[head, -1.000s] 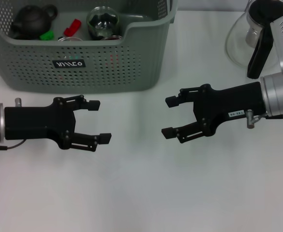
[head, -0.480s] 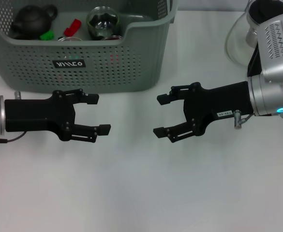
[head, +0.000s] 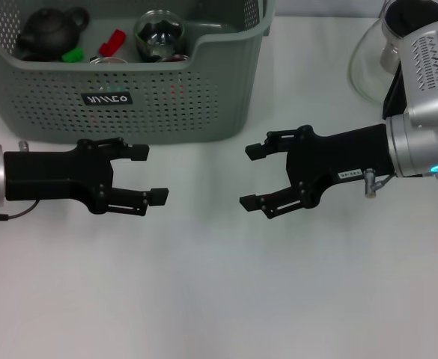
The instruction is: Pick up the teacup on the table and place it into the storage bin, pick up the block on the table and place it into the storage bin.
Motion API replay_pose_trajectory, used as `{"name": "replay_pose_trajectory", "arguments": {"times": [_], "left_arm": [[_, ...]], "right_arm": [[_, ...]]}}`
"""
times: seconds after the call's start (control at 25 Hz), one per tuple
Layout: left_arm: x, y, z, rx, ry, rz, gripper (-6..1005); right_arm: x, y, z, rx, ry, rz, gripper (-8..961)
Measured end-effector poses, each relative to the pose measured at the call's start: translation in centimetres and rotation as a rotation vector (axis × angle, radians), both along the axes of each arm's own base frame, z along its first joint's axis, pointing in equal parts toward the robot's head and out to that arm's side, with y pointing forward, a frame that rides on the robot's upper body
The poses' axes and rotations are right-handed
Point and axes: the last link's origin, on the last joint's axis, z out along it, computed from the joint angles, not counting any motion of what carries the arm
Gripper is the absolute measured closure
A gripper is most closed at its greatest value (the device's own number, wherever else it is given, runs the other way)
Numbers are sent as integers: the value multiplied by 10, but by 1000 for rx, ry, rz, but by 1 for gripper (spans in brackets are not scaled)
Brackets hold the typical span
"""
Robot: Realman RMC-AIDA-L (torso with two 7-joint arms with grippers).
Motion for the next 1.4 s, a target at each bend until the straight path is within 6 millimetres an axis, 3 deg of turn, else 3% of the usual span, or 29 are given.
{"name": "replay_pose_trajectory", "arguments": {"times": [1.4], "left_arm": [[7, 8, -3, -1, -4, -4, 67]], "right_arm": [[-4, 7, 0, 38, -4, 5, 58]]}}
